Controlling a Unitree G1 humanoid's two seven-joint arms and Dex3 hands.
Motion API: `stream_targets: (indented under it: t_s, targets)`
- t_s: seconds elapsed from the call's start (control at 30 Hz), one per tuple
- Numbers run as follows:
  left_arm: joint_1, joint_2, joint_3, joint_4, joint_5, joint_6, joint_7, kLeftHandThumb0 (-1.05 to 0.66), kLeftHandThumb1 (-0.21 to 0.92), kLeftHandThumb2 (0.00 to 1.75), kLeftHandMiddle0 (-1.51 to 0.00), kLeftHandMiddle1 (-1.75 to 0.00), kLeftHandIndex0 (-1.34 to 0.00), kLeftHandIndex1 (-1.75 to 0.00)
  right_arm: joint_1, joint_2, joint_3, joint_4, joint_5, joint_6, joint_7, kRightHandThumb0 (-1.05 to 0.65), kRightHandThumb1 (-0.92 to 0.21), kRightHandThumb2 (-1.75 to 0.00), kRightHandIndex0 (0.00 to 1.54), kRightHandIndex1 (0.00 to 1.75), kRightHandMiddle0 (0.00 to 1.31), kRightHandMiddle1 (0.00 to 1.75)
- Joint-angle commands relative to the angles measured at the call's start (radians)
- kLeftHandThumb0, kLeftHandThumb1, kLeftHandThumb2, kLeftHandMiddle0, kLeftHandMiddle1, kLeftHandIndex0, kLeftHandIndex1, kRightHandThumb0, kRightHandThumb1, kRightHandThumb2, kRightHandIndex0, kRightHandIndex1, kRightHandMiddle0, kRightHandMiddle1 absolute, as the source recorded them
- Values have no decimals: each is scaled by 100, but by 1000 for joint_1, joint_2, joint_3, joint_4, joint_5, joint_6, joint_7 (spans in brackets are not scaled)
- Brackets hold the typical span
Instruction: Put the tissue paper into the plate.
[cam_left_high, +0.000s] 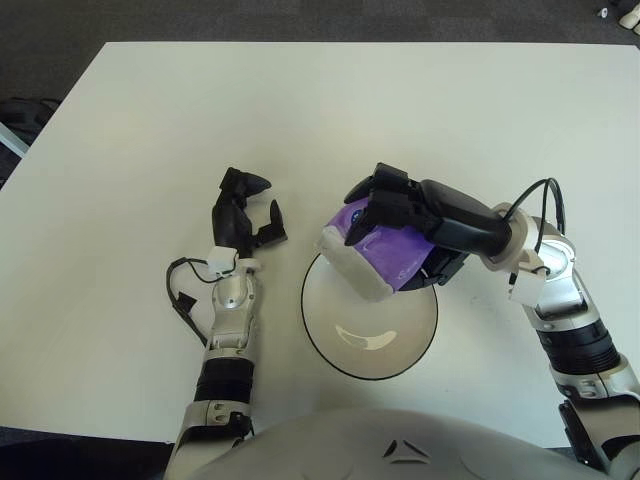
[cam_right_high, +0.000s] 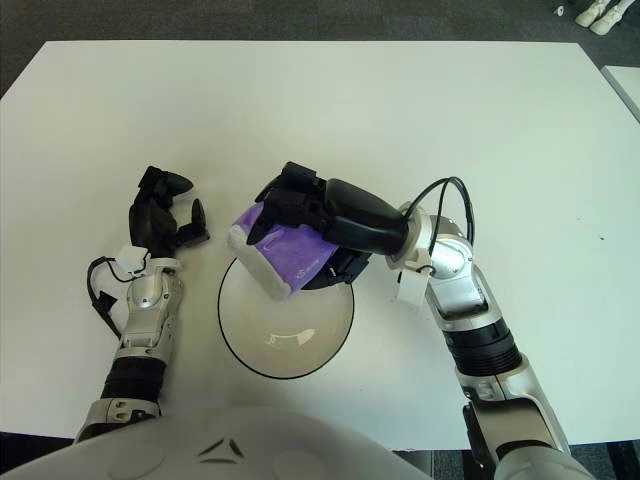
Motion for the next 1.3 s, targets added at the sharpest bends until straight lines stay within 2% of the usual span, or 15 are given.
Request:
stream_targets:
  t_s: [0.0,0.17,0.37,0.5,0.63,0.73,1.03,1.27]
  targets:
    - [88,-5,25,162,-18,40,8,-1,26,132,-66,-155,-52,-175,-2,-17,-11,29,-34,-63,-22,-88,-91,-70,0,3,0,9]
    - [83,-10,33,165,-16,59,17,-1,30,126,-65,-150,-51,-175,-1,-17,-11,34,-56,-74,-42,-96,-92,-66,0,0,0,1]
    - [74,-16,43,184,-19,24,19,-1,32,124,-65,-146,-51,-175,3,-72,32,-2,10,36,25,-103,-92,-63,0,0,0,0]
    - [73,-21,47,185,-16,23,28,-1,32,123,-65,-146,-51,-175,12,-101,50,-45,62,146,67,-104,-92,-63,0,0,0,0]
    - [69,-22,49,188,-12,25,35,-1,32,123,-65,-146,-51,-175,11,-110,64,-81,108,251,95,-105,-92,-62,0,0,0,0]
    - [69,-24,48,186,-6,31,44,-1,32,123,-66,-146,-50,-175,8,-110,67,-98,133,293,107,-105,-92,-61,0,0,0,0]
    - [64,-25,47,183,-9,48,50,-1,31,124,-67,-145,-51,-175,25,-94,44,-107,150,292,99,-92,-91,-45,0,0,0,0]
    - [66,-26,48,177,-12,54,46,-1,31,123,-67,-145,-50,-175,48,-104,25,-140,180,330,101,-87,-92,-47,0,0,0,0]
